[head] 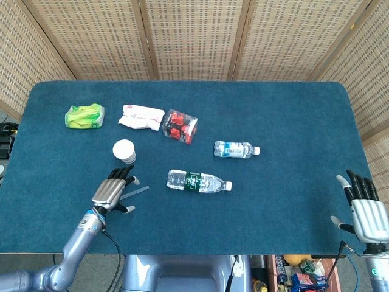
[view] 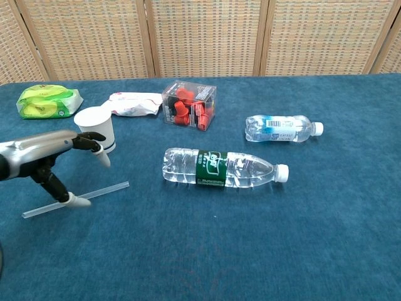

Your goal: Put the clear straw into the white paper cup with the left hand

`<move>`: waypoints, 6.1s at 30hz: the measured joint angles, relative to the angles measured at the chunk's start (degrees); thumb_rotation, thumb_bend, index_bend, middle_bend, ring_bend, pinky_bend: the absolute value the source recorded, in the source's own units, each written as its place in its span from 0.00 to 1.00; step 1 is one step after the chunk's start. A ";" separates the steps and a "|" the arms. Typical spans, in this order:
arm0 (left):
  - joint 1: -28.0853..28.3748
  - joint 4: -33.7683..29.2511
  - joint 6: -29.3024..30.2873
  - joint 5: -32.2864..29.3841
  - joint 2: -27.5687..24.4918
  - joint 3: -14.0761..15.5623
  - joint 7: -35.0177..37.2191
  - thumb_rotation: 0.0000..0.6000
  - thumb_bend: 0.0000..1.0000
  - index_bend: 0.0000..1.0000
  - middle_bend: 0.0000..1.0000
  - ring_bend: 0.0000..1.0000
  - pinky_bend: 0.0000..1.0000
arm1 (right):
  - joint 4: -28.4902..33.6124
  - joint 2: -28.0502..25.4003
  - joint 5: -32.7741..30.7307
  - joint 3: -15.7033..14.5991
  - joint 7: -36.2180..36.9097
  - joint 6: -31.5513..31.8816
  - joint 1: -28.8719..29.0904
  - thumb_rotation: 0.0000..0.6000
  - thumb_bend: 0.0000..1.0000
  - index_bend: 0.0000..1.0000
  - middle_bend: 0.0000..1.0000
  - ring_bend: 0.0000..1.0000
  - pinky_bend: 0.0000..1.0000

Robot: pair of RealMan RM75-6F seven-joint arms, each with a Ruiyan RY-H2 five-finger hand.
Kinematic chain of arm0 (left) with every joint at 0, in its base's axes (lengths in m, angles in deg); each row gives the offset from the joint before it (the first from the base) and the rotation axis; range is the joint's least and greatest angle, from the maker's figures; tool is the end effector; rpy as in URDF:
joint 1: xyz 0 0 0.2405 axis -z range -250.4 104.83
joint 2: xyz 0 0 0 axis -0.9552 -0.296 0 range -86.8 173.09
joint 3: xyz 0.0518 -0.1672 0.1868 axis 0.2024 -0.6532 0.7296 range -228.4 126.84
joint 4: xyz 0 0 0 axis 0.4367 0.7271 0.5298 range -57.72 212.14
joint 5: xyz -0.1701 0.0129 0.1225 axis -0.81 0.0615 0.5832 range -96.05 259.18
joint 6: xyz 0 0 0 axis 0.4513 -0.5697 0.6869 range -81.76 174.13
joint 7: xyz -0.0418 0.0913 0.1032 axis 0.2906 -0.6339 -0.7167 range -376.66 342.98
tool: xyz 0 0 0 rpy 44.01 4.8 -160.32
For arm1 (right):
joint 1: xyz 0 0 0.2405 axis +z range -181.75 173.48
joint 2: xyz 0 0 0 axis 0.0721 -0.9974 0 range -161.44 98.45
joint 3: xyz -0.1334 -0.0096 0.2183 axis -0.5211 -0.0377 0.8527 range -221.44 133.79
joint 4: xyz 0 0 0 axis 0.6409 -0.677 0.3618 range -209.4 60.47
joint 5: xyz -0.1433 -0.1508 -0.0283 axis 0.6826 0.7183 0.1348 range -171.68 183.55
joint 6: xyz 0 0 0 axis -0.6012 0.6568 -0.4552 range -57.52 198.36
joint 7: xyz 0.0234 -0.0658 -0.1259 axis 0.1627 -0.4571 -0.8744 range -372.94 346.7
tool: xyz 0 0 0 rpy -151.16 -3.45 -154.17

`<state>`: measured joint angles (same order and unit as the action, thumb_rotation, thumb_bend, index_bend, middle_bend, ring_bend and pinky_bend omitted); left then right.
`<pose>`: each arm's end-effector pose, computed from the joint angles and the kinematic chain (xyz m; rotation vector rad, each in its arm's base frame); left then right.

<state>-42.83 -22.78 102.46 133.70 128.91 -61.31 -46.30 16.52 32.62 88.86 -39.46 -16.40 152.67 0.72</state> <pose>-0.1843 0.2764 -0.0143 -1.7332 -1.2852 -0.7649 -0.3232 -0.1866 0.1619 1.3744 -0.8829 0.8102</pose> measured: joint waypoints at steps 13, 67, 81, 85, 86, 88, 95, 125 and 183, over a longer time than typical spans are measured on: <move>4.52 4.09 5.55 -12.12 8.45 -2.15 -4.48 1.00 0.32 0.37 0.00 0.00 0.00 | -0.14 0.08 -0.17 -0.13 -0.09 -0.51 0.20 1.00 0.00 0.00 0.00 0.00 0.00; 8.87 13.39 7.23 -15.49 16.70 -1.49 -4.33 1.00 0.38 0.58 0.00 0.00 0.00 | -1.27 -0.14 -1.39 -0.03 2.60 -2.32 0.82 1.00 0.00 0.00 0.00 0.00 0.00; 8.43 11.65 7.58 -14.06 15.85 -1.12 -3.25 1.00 0.39 0.60 0.00 0.00 0.00 | -1.38 -0.10 -1.49 0.01 2.69 -2.32 0.86 1.00 0.00 0.00 0.00 0.00 0.00; 7.76 9.08 7.51 -11.40 14.53 -1.10 -0.76 1.00 0.39 0.60 0.00 0.00 0.00 | -1.40 -0.04 -1.55 -0.01 2.47 -2.39 0.89 1.00 0.00 0.00 0.00 0.00 0.00; 7.57 8.31 7.44 -10.54 14.10 -1.06 -0.02 1.00 0.39 0.60 0.00 0.00 0.00 | -1.40 -0.02 -1.55 -0.01 2.40 -2.39 0.89 1.00 0.00 0.00 0.00 0.00 0.00; 7.06 6.15 7.21 -8.19 12.89 -0.96 2.01 1.00 0.39 0.60 0.00 0.00 0.00 | -1.37 0.03 -1.55 -0.03 2.23 -2.37 0.89 1.00 0.00 0.00 0.00 0.00 0.00; 5.20 -1.83 7.09 1.41 8.25 -1.71 11.08 1.00 0.39 0.60 0.00 0.00 0.00 | -1.28 0.11 -1.60 -0.06 1.93 -2.34 0.89 1.00 0.00 0.00 0.00 0.00 0.00; 2.30 14.60 8.39 22.50 -1.62 -15.57 78.74 1.00 0.41 0.61 0.00 0.00 0.00 | -1.45 1.23 -3.41 0.20 -0.88 -3.96 1.66 1.00 0.00 0.00 0.00 0.00 0.00; 11.11 59.85 6.20 28.86 21.22 -5.40 109.05 1.00 0.41 0.00 0.00 0.00 0.00 | -3.60 1.33 -7.73 1.24 1.12 -8.42 3.22 1.00 0.00 0.00 0.00 0.00 0.00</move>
<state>-31.72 37.07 108.66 162.56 150.13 -66.71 62.75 12.92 33.95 81.12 -38.22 -15.28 144.25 3.94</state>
